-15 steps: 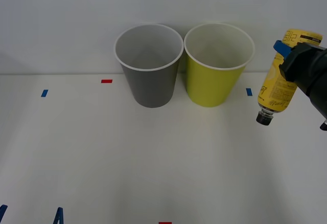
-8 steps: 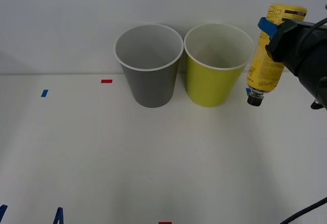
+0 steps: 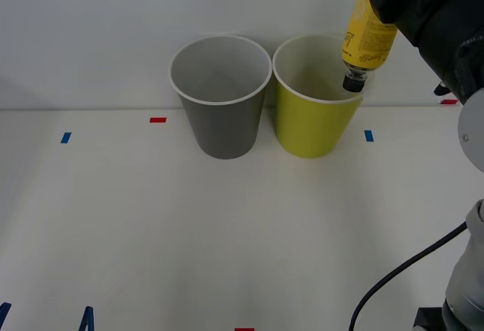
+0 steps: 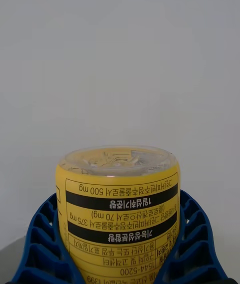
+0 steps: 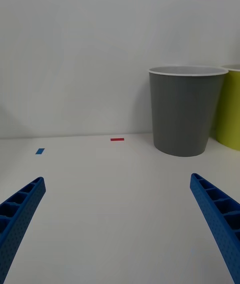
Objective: Put cans in the gray bin and PET bottles in the light green bin.
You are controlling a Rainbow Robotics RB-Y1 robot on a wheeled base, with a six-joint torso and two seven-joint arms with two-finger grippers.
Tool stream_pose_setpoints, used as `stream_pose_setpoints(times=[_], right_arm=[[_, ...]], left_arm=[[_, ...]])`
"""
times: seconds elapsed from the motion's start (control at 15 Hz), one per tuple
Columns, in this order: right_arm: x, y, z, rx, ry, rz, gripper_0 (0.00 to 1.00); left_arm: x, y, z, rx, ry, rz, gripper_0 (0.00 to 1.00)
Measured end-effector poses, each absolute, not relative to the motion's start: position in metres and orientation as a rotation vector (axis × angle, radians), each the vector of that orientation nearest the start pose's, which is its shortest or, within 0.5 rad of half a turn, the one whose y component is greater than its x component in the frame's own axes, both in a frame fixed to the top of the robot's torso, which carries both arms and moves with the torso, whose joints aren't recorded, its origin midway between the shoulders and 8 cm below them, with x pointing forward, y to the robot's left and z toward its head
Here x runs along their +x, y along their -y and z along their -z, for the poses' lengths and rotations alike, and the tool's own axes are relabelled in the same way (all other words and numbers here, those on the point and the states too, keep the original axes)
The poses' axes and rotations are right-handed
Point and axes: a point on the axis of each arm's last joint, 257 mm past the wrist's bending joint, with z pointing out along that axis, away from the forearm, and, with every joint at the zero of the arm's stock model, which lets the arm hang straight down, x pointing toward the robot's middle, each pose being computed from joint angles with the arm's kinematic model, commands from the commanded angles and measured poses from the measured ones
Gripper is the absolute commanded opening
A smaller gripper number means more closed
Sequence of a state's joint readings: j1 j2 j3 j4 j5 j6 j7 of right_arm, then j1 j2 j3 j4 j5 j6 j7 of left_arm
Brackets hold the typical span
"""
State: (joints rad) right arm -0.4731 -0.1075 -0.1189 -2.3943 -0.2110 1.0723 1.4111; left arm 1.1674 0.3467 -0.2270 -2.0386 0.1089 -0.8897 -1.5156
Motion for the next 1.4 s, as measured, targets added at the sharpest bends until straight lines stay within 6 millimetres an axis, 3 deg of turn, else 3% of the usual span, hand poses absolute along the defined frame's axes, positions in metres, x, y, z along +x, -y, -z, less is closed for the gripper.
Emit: stream_pose_setpoints(times=[0.2, 0.93, 1.4], right_arm=[[0.518, 0.162, -0.144, -0.062, -1.346, -0.3, 0.0], [0.584, 0.167, -0.142, -0.111, -1.244, -0.222, 0.0], [0.603, 0.153, -0.133, -0.155, -1.152, -0.204, 0.0]], left_arm=[[0.185, -0.264, 0.196, 0.019, -1.395, 0.02, 1.0], [0.185, -0.264, 0.196, 0.019, -1.395, 0.02, 1.0], [0.185, -0.264, 0.196, 0.019, -1.395, 0.02, 1.0]])
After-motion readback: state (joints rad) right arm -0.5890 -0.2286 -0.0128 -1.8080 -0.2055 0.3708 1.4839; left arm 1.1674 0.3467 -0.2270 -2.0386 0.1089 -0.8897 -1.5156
